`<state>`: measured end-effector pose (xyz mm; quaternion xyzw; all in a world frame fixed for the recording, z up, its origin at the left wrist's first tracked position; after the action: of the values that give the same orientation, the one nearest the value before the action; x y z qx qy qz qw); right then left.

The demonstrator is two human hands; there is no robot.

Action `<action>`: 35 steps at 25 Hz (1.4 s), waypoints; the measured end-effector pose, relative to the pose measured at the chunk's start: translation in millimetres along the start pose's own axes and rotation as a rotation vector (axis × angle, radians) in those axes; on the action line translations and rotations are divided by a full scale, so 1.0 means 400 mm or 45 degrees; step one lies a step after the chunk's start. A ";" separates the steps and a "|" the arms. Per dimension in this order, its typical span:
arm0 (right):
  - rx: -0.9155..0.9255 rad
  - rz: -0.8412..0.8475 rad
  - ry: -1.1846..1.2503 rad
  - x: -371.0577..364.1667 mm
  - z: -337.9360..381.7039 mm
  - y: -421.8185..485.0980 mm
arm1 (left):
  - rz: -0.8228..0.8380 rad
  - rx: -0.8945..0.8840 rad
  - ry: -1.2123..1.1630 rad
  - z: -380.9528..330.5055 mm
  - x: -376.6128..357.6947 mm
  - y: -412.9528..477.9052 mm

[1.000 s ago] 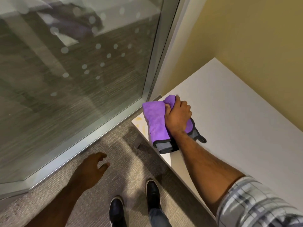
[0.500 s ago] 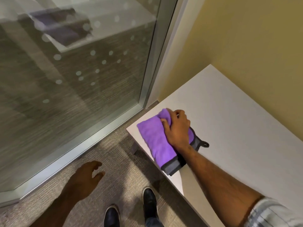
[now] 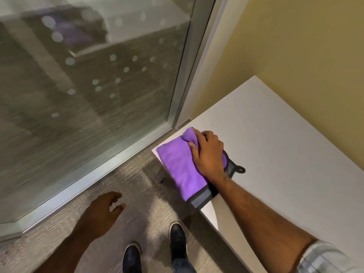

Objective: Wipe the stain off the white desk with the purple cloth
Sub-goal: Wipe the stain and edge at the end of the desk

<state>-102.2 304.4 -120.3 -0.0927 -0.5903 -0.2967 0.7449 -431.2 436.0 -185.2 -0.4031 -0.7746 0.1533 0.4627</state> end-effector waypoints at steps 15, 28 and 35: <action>0.143 -0.014 0.076 -0.016 0.056 0.053 | 0.041 0.046 0.027 0.021 -0.016 -0.025; -0.107 0.069 -0.019 -0.009 -0.018 0.197 | -0.004 0.020 0.028 0.032 -0.013 0.011; 0.267 0.087 0.101 0.008 0.080 -0.036 | -0.148 -0.129 0.390 -0.012 -0.027 -0.004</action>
<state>-136.2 307.3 -111.4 -0.0224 -0.5847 -0.2111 0.7830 -425.4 425.9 -188.1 -0.3989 -0.7237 0.0239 0.5627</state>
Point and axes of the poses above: each hand's wrist, its own y-axis towards the middle knuckle, its own x-axis out of the back of the hand, z = x × y, the point moved 3 cm from there along y, towards the middle knuckle, and after that the axes turned 12 degrees about x, right-handed, at the moved point
